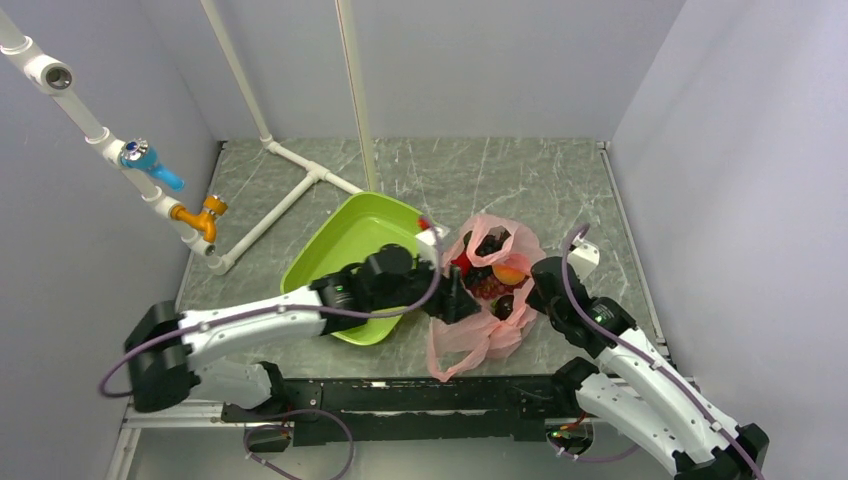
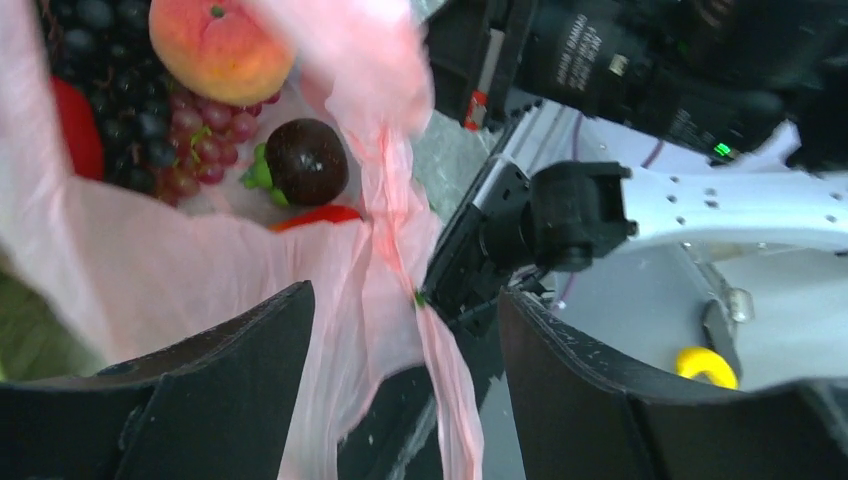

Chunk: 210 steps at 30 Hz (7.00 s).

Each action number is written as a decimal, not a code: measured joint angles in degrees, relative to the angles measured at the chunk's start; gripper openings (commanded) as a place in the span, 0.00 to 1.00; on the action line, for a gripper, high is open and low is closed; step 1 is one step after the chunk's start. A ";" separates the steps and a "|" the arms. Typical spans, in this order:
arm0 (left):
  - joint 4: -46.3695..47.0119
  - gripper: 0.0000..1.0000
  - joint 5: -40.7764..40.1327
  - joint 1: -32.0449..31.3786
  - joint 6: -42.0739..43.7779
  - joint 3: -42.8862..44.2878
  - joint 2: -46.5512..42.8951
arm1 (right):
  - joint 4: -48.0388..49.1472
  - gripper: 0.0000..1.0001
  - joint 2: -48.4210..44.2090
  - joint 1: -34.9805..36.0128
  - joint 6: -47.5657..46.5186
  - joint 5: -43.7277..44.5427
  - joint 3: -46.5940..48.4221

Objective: Take the fake fruits out of the plastic bag
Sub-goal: Take out the fake fruit from the plastic bag, then place the fake fruit in the bin, then take out the fake fruit from the plastic bag.

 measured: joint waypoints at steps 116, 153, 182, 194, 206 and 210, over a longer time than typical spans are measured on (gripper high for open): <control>-43.04 0.60 -26.12 23.43 6.05 5.03 1.57 | -1.51 0.00 1.38 0.04 -0.92 -1.36 0.81; 0.13 0.81 -6.27 -0.92 2.97 -2.43 2.14 | 0.17 0.00 -3.19 0.04 -1.88 -8.15 0.81; -4.26 0.73 -37.68 -0.31 31.26 30.42 44.70 | 1.68 0.00 -4.37 0.04 -3.06 -8.35 0.81; -12.92 0.81 -33.20 3.13 31.58 36.22 48.98 | 3.85 0.00 -1.42 0.04 -3.08 -8.37 0.81; -14.91 0.48 -33.18 3.30 30.32 39.67 52.35 | 4.07 0.00 -0.85 0.04 -3.28 -8.26 0.81; -15.10 0.34 -33.09 3.30 30.18 39.47 51.95 | 4.02 0.00 -0.85 0.04 -3.28 -8.09 0.81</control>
